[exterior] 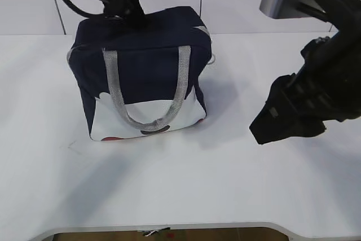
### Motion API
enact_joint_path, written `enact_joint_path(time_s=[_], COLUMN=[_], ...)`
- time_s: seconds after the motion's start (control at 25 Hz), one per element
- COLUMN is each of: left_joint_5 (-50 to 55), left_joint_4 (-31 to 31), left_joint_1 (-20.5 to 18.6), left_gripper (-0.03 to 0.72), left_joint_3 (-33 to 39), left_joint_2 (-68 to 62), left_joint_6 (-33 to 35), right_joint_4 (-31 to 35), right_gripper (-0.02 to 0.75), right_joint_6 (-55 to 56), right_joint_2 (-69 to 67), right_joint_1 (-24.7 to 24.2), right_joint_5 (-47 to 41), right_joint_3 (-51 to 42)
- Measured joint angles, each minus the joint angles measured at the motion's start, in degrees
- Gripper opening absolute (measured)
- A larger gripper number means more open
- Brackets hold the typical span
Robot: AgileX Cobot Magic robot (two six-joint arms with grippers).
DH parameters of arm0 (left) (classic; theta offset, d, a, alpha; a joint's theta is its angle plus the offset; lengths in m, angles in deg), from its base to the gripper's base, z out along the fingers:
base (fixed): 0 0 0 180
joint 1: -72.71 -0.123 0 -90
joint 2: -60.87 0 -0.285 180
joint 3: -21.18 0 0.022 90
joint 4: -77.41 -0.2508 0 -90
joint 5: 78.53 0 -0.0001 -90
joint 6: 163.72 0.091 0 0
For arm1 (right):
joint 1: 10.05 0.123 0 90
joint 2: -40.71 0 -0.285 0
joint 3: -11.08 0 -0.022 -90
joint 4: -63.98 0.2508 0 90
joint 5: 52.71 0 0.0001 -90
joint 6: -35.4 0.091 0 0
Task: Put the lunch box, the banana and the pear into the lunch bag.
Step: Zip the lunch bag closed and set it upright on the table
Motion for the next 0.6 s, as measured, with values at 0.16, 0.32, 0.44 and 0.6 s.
enact_joint_path(time_s=[0.16, 0.32, 0.44, 0.6], left_joint_5=[-0.4, -0.7, -1.3, -1.5], left_joint_4=[-6.5, -9.2, -10.3, -11.1], left_joint_1=[3.0, 4.3, 4.4, 4.4], left_gripper=[0.006, 0.006, 0.008, 0.048], left_joint_3=[0.0, -0.5, -0.6, -1.6], left_joint_2=[-1.4, -1.4, -1.4, -1.4], left_joint_6=[2.5, 2.8, 0.0, -3.2], right_joint_4=[0.0, 0.0, 0.0, -0.7], right_gripper=[0.367, 0.364, 0.36, 0.358], right_joint_6=[0.0, 0.0, 0.0, 1.4], right_joint_2=[0.0, 0.0, 0.0, 0.0], right_joint_1=[0.0, 0.0, 0.0, 0.0], right_joint_5=[0.0, 0.0, -0.2, 0.9], right_joint_3=[0.0, 0.0, 0.0, 0.0])
